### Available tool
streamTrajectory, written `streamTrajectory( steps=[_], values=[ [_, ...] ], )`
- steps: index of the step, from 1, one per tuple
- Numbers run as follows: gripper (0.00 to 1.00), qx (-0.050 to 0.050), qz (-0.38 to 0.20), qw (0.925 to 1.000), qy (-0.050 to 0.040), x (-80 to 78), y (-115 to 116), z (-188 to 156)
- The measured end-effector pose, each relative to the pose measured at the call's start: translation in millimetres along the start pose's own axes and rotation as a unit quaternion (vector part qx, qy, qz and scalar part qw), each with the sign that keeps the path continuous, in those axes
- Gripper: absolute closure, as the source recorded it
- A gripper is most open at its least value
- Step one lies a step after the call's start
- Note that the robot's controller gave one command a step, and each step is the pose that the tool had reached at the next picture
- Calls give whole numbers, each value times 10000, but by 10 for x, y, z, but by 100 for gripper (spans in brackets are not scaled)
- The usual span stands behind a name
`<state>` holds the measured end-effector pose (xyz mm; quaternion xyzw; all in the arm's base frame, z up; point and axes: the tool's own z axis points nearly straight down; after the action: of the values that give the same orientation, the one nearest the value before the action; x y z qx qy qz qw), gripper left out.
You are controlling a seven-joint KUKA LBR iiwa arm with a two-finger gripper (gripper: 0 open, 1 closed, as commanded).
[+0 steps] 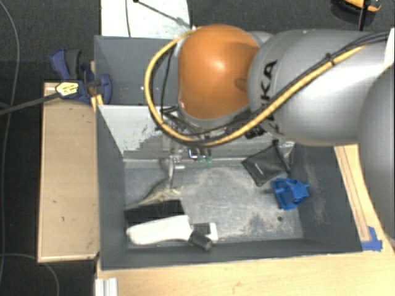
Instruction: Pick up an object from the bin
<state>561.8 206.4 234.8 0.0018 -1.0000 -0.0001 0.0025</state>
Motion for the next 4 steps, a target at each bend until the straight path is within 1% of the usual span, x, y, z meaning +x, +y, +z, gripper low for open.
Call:
streamTrajectory(
  steps=[1, 2, 3, 4],
  values=[
    [0, -8, 30, 10000, -43, -17, -15, -52],
    [0, -7, -806, 9967, -43, -37, -78, 393],
    [0, 1, -2276, 9737, -41, -34, -172, 657],
    [0, -2, -2933, 9560, -69, -224, -218, 720]
  ],
)
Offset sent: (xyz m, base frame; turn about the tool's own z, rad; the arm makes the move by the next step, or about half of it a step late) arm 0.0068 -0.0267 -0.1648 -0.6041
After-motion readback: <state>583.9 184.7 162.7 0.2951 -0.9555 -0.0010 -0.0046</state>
